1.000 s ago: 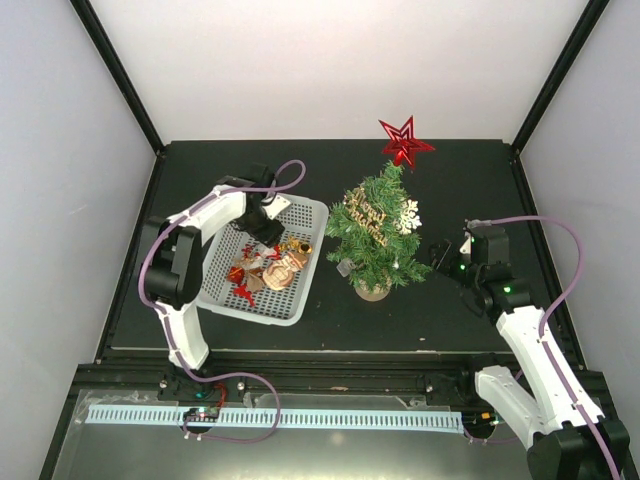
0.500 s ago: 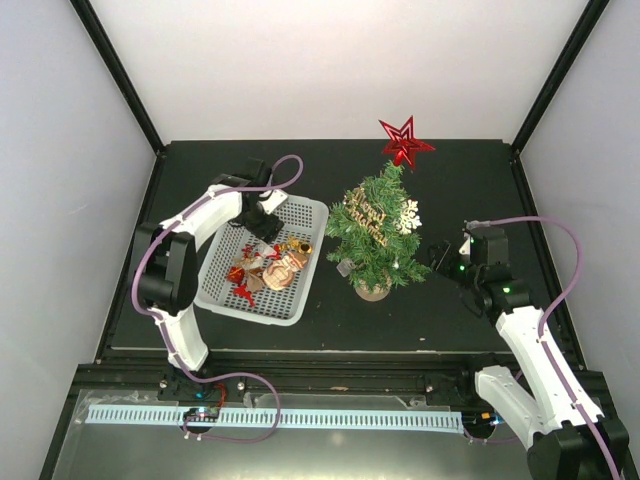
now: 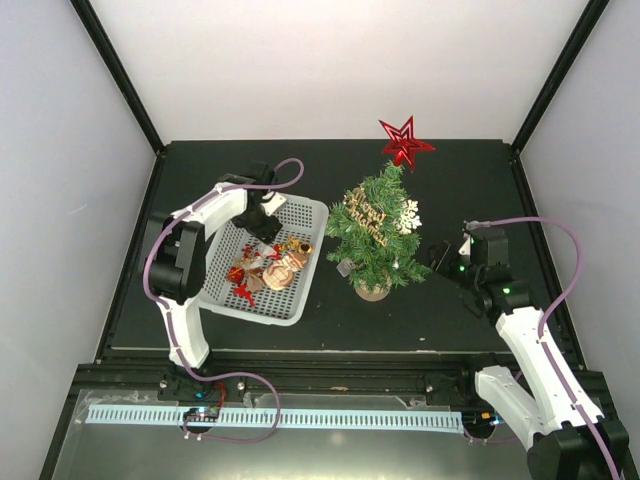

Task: Decorate the small christmas tree

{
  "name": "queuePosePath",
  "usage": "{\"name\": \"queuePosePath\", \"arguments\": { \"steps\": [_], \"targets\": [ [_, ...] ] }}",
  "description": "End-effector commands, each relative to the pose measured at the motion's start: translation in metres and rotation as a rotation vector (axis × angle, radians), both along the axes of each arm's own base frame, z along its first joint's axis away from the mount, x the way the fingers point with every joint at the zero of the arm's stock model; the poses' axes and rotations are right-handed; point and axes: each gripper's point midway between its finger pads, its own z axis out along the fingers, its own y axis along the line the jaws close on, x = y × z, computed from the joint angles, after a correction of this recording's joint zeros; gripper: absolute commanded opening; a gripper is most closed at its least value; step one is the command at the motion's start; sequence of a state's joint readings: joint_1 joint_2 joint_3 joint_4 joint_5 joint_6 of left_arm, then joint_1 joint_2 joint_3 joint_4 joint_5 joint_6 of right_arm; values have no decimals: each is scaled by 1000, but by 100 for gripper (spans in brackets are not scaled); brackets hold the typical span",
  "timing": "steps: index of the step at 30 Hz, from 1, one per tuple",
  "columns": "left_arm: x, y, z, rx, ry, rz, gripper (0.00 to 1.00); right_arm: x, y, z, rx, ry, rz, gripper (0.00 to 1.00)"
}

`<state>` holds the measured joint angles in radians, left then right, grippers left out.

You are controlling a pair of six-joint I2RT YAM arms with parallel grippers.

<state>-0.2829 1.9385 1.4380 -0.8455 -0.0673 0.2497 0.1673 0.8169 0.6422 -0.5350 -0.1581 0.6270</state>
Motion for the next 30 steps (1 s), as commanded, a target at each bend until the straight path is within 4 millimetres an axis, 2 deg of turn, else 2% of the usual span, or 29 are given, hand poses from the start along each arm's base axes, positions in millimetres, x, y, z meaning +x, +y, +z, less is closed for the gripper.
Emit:
{"name": "queuePosePath", "arguments": {
  "steps": [1, 7, 13, 22, 30],
  "targets": [
    [13, 3, 7, -11, -21, 28, 74, 2, 1, 4, 3, -29, 11, 49],
    [12, -1, 2, -36, 5, 28, 68, 3, 0, 4, 2, -29, 9, 49],
    [7, -5, -3, -56, 38, 25, 52, 2, 2, 3, 7, -28, 12, 49],
    [1, -1, -9, -39, 63, 19, 44, 3, 3, 4, 15, -26, 19, 49],
    [5, 5, 1, -45, 36, 32, 42, 3, 5, 6, 20, -29, 24, 49]
  ]
}}
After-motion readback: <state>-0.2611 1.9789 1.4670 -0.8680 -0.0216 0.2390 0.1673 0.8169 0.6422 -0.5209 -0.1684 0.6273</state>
